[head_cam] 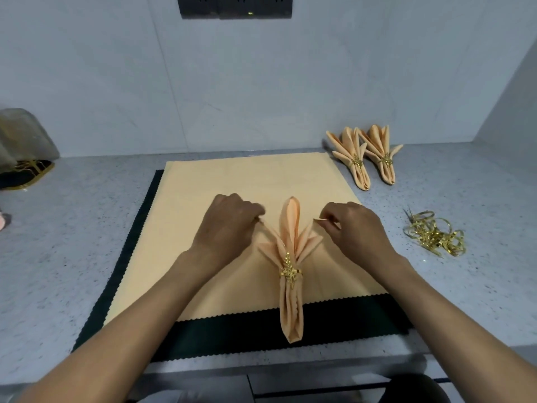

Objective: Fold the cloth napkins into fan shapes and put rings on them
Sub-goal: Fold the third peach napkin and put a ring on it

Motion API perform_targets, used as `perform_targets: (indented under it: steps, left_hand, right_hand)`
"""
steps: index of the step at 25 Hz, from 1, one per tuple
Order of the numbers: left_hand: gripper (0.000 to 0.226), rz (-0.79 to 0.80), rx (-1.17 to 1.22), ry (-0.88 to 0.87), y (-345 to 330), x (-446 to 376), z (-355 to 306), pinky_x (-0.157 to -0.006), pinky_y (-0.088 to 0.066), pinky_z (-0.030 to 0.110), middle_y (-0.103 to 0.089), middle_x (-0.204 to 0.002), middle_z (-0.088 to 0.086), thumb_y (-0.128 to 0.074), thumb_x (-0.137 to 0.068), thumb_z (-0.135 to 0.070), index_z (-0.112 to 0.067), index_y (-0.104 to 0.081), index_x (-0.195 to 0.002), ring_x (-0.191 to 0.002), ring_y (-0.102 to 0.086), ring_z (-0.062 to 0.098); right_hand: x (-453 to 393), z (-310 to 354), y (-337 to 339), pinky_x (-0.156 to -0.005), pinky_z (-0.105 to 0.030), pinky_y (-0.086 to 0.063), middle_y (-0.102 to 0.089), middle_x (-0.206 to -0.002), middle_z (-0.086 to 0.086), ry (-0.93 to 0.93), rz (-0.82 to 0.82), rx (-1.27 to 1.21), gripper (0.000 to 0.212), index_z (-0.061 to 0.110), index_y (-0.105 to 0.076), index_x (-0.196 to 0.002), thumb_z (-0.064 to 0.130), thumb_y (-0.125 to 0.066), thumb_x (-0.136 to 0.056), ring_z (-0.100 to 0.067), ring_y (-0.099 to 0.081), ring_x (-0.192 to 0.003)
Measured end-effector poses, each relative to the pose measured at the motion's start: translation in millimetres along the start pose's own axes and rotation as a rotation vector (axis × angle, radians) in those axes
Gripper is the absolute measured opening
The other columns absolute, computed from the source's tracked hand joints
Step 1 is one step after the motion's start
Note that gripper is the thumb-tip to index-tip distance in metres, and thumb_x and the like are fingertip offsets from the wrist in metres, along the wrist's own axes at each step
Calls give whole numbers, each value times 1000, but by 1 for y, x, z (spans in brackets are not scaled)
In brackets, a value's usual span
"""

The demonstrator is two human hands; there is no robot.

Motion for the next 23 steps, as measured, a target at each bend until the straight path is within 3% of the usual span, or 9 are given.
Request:
perform_targets:
  steps: [3,6,8,11,13,16,20,23]
  left_hand:
    - [15,7,123,177,-2,43,13,-71,-48,39,-73,-76,-4,-63,-80,-12,-18,-75,-87,-70,-62,28]
    - [35,50,263,478,-10,62,3,-82,-50,39,-66,-113,-5,-71,-86,-19,-20,-63,-120,-97,-60,22]
    - [39,13,290,581,-14,65,-5,-81,-49,37,-58,-116,-6,-73,-84,-24,-21,-57,-119,-100,-55,16]
    - [6,72,237,486,-19,68,-16,-69,-46,34,-60,-91,-5,-66,-86,-24,-20,-64,-90,-85,-56,19]
    - [14,129,211,346,-25,70,-22,-66,-46,34,-64,-85,-4,-55,-85,-27,-20,-68,-85,-79,-57,22]
    - [35,235,224,146,-34,62,-30,-74,-49,37,-66,-97,-4,-39,-88,-35,-25,-67,-106,-84,-57,20]
    - [50,258,301,170,-34,54,-42,-79,-48,33,-66,-109,0,-34,-86,-40,-19,-62,-123,-93,-58,23]
    - [54,262,305,172,-33,51,-48,-86,-48,34,-66,-115,-2,-38,-83,-40,-19,-62,-126,-100,-57,21]
  right_hand:
    - [32,-16,-1,-59,-35,-48,-66,-72,4,-175,-28,-72,8,21,-66,-83,22,-73,-87,-22,-62,-71]
    - [43,1,-2,-67,-33,-42,-65,-90,6,-414,-109,-196,20,21,-59,-107,29,-67,-90,-19,-61,-79]
    - [50,28,2,-66,-31,-36,-61,-88,9,-516,-142,-214,28,20,-55,-103,43,-62,-90,-17,-58,-78]
    - [57,70,2,-55,-31,-43,-59,-62,7,-525,185,-175,58,20,-58,-72,76,-52,-81,-13,-58,-58]
    - [57,89,-2,-52,-28,-43,-57,-57,6,-506,304,-139,64,21,-56,-64,84,-48,-77,-10,-55,-52]
    - [53,99,-6,-49,-26,-32,-54,-61,8,-493,294,-127,55,25,-50,-65,78,-50,-81,-7,-49,-55]
    - [56,94,-6,-48,-25,-27,-52,-62,8,-507,242,-170,45,25,-47,-65,64,-55,-86,-6,-46,-55]
    - [60,77,-3,-48,-25,-33,-52,-56,6,-563,162,-277,46,20,-48,-61,58,-59,-84,-9,-48,-51]
Point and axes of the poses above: each hand's wrist, its own x-axis away from the middle knuckle, its own y-axis out of the back of the hand, z = x × y, the point moved 1 cm from there along -x, towards the middle knuckle
